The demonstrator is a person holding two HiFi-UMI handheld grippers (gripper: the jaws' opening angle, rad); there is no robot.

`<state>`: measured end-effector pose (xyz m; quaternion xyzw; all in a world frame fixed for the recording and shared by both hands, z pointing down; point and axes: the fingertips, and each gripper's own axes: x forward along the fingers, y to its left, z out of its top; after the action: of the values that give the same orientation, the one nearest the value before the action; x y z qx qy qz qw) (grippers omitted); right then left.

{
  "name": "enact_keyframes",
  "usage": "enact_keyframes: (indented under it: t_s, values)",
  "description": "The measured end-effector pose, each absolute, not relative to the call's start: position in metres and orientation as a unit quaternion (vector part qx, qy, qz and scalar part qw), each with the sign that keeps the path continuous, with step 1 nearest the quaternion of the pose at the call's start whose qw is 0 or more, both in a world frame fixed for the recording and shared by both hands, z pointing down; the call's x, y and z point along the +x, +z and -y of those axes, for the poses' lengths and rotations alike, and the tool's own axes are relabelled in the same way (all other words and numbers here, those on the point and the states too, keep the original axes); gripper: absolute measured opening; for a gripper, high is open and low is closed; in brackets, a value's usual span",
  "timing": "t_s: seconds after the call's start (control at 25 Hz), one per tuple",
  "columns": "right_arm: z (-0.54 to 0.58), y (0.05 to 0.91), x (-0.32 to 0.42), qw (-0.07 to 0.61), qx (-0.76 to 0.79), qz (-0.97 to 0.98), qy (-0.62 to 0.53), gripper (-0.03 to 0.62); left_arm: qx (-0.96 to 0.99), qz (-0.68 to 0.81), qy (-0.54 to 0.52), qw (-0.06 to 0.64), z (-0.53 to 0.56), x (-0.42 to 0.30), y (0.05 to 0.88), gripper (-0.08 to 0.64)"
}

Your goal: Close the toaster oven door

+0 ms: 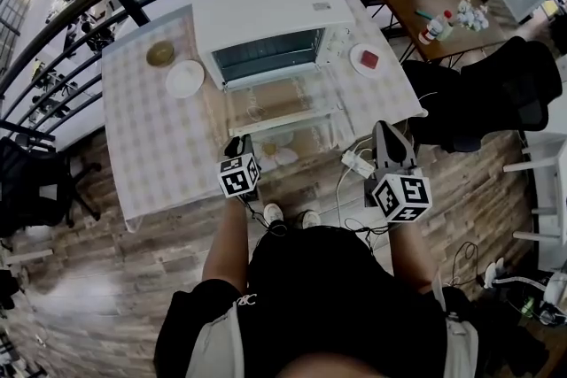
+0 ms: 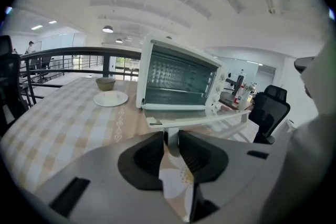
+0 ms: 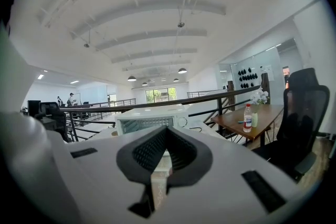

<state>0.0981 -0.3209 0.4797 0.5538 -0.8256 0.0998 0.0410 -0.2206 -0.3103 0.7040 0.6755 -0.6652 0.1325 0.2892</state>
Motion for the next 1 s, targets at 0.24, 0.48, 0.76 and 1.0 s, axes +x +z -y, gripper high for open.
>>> enact_keyframes:
  t_s: [0.24,0.48,0.76,1.0]
  values:
    - [0.324,0.477,0.102,0.029,0.557,0.824,0.103,-0.008,0.688,0.664,0.116,0.27,0.323,-0.223,0.676,0.106]
    - [0.329,0.474,0.105,0.013,0.565,0.818,0.108,-0.008,0.7,0.661,0.085,0.257,0.338,-0.229,0.646,0.107]
    - [0.338,0.469,0.106,-0.003,0.571,0.814,0.104,-0.008,0.709,0.653,-0.005,0.265,0.366,-0.242,0.608,0.112]
    - [0.345,0.467,0.11,-0.012,0.582,0.806,0.103,-0.008,0.71,0.629,-0.079,0.306,0.394,-0.257,0.585,0.12]
